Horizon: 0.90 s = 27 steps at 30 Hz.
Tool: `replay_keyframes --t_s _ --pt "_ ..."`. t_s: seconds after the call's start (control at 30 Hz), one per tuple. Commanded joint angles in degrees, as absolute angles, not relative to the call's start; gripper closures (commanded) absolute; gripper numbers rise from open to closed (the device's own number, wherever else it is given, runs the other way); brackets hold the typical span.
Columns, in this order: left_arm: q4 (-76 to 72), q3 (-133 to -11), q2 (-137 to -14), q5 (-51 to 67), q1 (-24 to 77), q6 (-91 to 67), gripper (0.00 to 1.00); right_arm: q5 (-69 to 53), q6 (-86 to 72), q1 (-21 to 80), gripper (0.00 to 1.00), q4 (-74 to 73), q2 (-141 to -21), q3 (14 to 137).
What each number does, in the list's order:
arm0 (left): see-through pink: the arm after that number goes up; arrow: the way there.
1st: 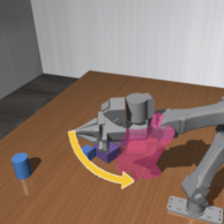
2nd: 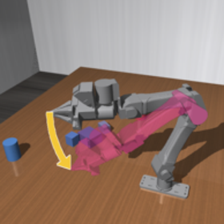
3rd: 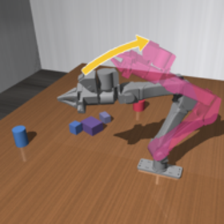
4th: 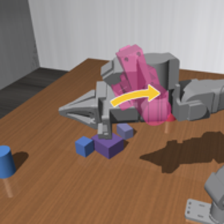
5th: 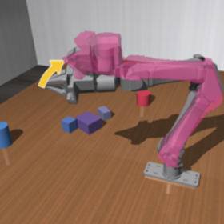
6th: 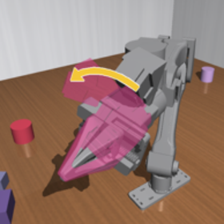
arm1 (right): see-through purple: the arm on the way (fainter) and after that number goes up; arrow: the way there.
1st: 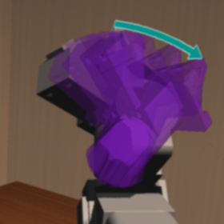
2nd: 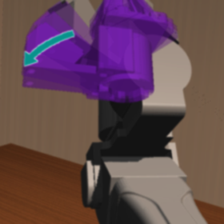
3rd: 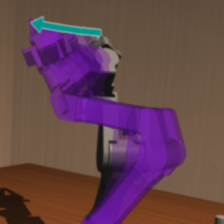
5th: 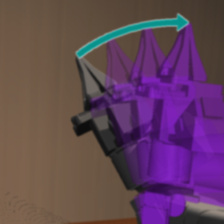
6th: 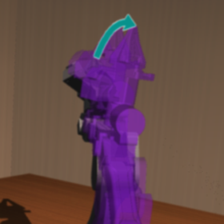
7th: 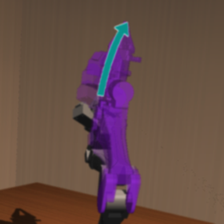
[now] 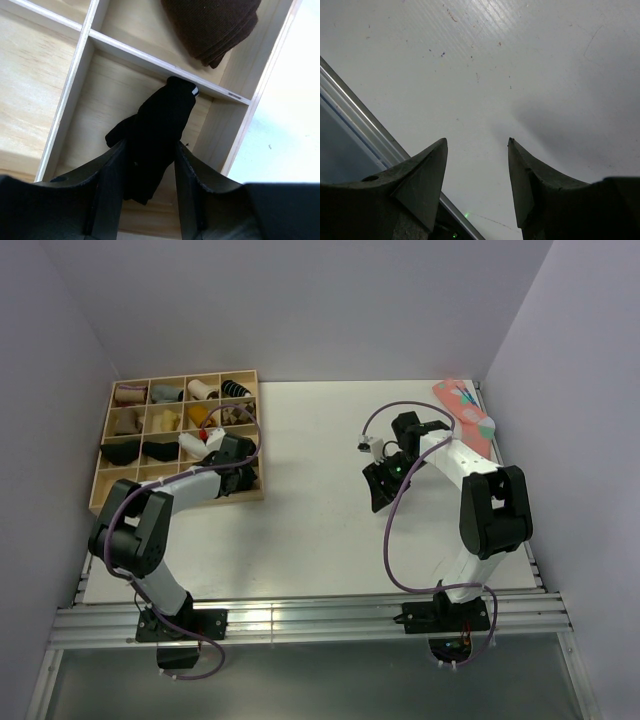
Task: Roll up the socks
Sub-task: Place the sock in the storage box.
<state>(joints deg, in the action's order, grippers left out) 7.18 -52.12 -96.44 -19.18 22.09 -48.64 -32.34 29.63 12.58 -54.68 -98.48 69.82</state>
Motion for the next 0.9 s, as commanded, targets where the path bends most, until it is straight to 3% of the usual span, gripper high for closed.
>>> replay_keyframes --t_s 0.0,0.87 --pt "13.18 -52.82 -95.1 -16.34 22.68 -47.37 0.53 -32.26 29.53 12.48 0.41 -54.76 -96.24 70.4" --pt "19.69 -59.06 -90.44 -20.21 22.59 -45.09 0.42 -31.73 29.36 12.48 0.41 -55.11 -95.45 71.45"
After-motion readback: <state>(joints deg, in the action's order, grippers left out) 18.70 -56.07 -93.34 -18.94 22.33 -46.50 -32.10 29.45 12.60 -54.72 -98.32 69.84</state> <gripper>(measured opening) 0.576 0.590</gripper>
